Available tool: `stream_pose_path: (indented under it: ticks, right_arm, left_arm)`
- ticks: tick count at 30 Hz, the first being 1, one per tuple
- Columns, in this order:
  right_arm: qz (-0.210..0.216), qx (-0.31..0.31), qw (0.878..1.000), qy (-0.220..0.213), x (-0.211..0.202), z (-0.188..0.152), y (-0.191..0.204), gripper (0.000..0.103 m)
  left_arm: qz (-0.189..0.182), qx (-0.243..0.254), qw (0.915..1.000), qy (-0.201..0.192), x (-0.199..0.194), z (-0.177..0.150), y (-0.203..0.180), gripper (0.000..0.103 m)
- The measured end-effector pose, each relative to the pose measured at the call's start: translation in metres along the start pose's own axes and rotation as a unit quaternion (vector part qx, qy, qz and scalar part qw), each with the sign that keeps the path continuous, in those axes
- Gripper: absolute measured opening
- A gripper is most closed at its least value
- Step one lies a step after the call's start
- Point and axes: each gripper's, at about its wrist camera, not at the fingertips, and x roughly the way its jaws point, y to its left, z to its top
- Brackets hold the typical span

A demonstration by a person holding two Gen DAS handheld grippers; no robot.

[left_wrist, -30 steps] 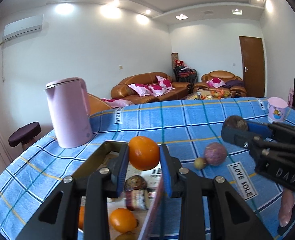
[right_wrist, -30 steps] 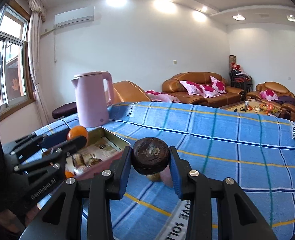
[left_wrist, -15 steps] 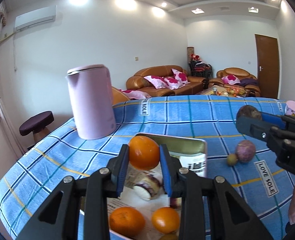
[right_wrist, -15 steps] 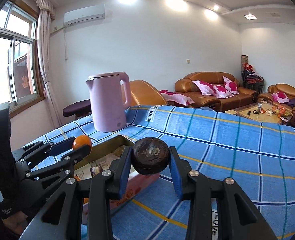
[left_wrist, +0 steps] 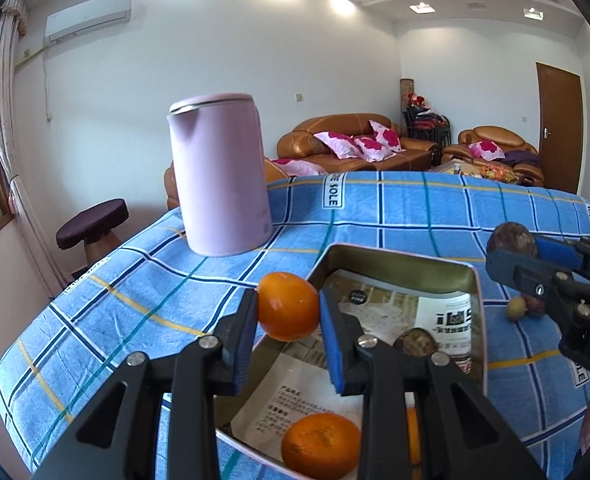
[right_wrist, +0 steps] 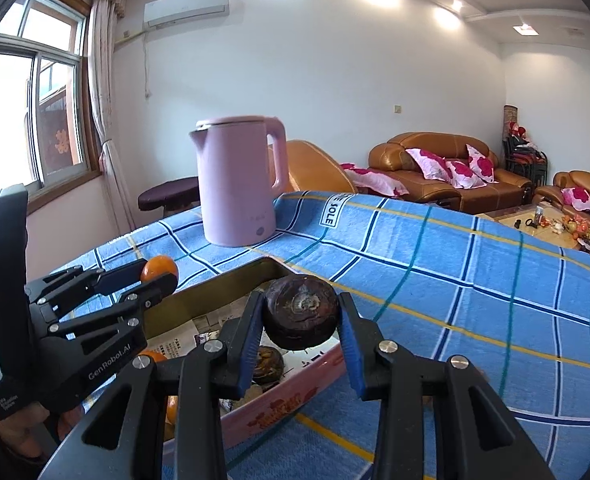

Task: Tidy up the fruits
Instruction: 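Open the left gripper dropping the small orange into the tin while the right releases the dark brown fruit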

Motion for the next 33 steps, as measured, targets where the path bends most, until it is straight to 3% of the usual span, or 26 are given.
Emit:
stream_pose_path:
  ticks: [12, 33]
  right_arm:
    - [0.012, -0.016, 0.999, 0.037, 0.025, -0.009, 0.014, 0.039]
    - [0.01, -0.027, 0.997, 0.072, 0.045, -0.015, 0.018, 0.039]
  left_arm:
    - [-0.003, 0.001, 0.9994, 0.033, 0.017, -0.006, 0.004, 0.032]
    - [-0.014, 0.015, 0.9983, 0.055, 0.028, -0.005, 0.0, 0.036]
